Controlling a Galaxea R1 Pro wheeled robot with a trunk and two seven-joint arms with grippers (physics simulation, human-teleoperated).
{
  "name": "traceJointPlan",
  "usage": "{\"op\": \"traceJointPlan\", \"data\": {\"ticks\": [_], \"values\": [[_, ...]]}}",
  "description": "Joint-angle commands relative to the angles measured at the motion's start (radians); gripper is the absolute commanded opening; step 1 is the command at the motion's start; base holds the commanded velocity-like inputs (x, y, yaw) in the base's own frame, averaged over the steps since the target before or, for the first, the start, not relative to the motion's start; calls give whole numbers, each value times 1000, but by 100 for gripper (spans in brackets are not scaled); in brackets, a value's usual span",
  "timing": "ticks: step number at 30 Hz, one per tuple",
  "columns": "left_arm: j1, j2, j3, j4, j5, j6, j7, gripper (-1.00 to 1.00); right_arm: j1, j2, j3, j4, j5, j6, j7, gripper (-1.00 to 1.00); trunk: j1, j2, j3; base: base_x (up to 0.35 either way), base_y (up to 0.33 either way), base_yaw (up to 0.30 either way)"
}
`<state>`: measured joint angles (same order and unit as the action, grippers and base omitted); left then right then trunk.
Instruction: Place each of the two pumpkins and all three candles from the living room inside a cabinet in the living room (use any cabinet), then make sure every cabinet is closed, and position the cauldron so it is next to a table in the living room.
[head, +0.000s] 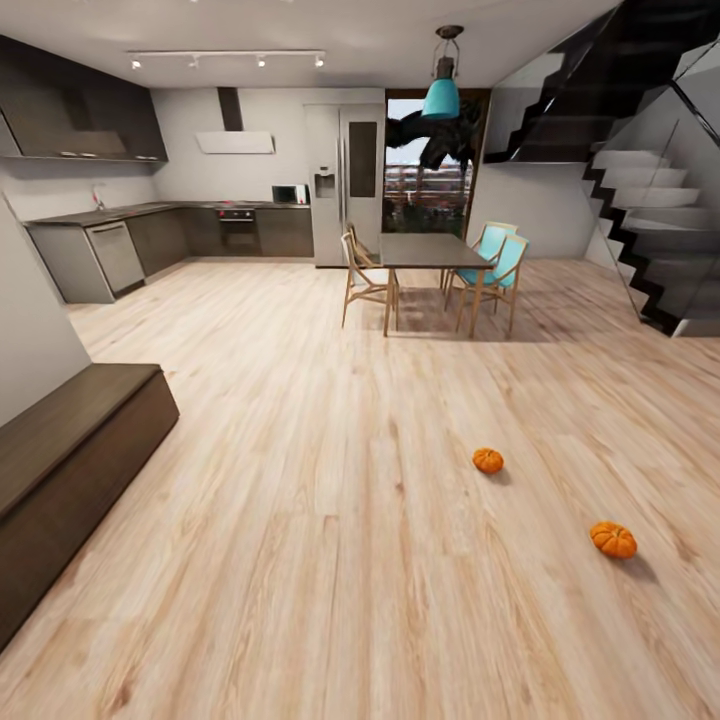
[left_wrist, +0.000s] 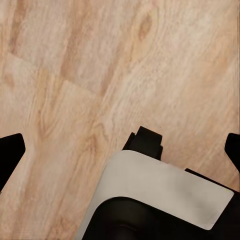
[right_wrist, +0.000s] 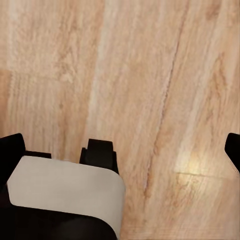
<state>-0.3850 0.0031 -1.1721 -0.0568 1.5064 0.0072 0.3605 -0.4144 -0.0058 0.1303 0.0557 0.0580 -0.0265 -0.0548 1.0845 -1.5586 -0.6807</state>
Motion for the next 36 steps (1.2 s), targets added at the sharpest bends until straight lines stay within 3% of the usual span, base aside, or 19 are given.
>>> {"op": "traceJointPlan", "data": {"ticks": [1,5,13,36], "values": [[0,0,0,0,0,0,0,100,1,0,0,0,1,-4,0,100,0,0,0,325,0,0],[0,0,0,0,0,0,0,100,3,1,0,-6,3,-38,0,100,0,0,0,325,0,0],[0,0,0,0,0,0,0,100,6,0,-1,10,-3,-34,5,100,0,0,-2,325,0,0],[0,0,0,0,0,0,0,100,8,-5,-1,6,-1,-45,3,100,0,0,-36,325,0,0]]}}
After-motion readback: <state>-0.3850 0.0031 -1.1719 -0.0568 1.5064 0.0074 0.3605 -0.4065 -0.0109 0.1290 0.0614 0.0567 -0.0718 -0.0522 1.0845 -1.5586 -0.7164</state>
